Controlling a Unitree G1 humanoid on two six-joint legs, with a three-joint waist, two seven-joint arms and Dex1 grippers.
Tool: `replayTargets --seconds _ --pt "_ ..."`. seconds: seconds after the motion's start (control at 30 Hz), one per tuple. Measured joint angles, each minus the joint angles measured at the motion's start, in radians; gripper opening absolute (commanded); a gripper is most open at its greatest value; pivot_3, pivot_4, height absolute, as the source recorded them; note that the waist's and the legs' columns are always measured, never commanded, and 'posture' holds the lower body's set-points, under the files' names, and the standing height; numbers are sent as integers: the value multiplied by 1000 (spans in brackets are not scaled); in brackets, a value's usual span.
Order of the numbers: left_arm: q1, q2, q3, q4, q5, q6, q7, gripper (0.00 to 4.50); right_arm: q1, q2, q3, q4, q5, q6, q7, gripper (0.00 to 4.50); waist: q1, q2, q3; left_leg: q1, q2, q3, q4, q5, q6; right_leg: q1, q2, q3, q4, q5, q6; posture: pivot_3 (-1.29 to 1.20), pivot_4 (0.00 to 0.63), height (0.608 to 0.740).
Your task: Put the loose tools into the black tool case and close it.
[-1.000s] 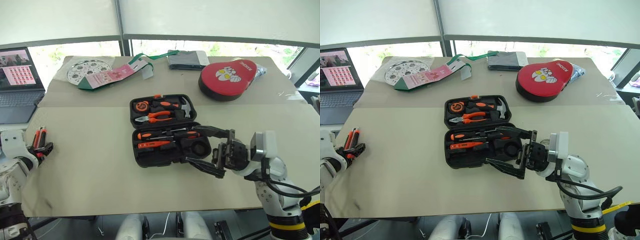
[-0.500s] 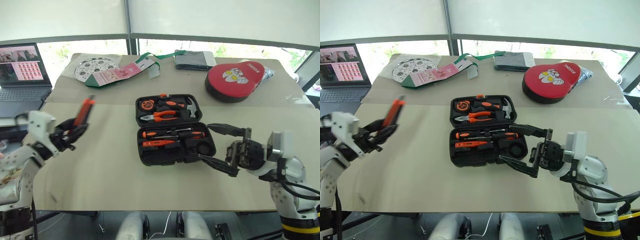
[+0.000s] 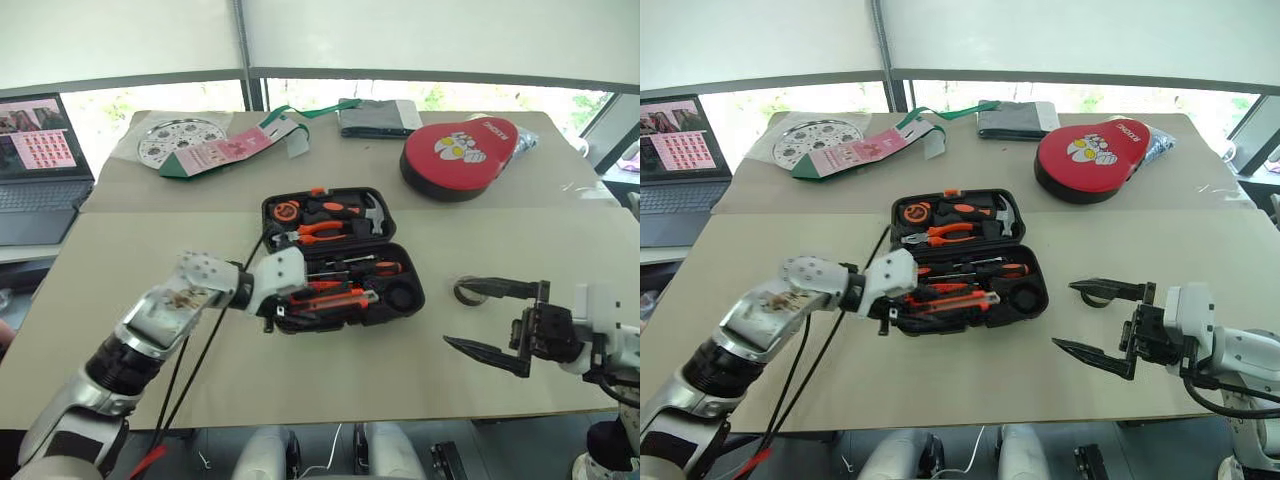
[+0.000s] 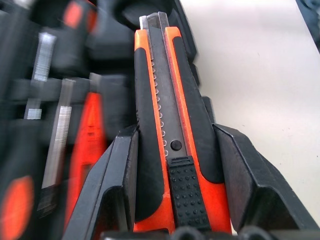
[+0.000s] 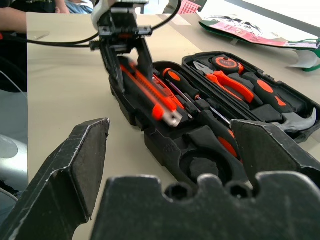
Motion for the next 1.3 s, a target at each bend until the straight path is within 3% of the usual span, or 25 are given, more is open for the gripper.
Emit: replayTargets --seconds 0.27,0.77,0.8,0.97,1.17,1.3 --pt "-78 -70 -62 60 111 1 32 1769 64 19 -8 -23 -1 -5 0 4500 18 0 0 -2 0 -2 7 -3 6 3 -2 1 0 0 2 0 150 740" --pt "-123 -125 -83 118 151 4 -9 1769 71 45 -2 -24 -12 -10 -1 4500 28 0 0 -3 -1 -2 12 -4 9 3 -2 1 0 1 4 0 150 740" --pt "-126 -129 -83 118 150 15 -10 2781 69 46 0 -24 -15 -10 -2 4500 29 0 0 -3 -1 -2 12 -4 9 3 -2 1 0 1 4 0 150 740" --pt "-121 -142 -48 135 153 15 6 4306 58 53 6 -25 -19 -10 -16 4500 28 0 0 -4 -1 -2 12 -5 9 3 -3 1 0 0 4 0 150 740" --pt "-71 -194 86 131 1 -21 -46 4306 52 66 21 -26 -19 -10 -26 4500 28 0 0 -5 -1 -2 13 -5 9 2 -4 1 0 0 4 0 150 740" --pt "-46 -192 196 142 -57 -101 -50 3139 51 82 23 -26 -19 -10 -42 4500 26 0 0 -4 -1 -2 13 -5 9 2 -3 1 1 1 4 0 150 740"
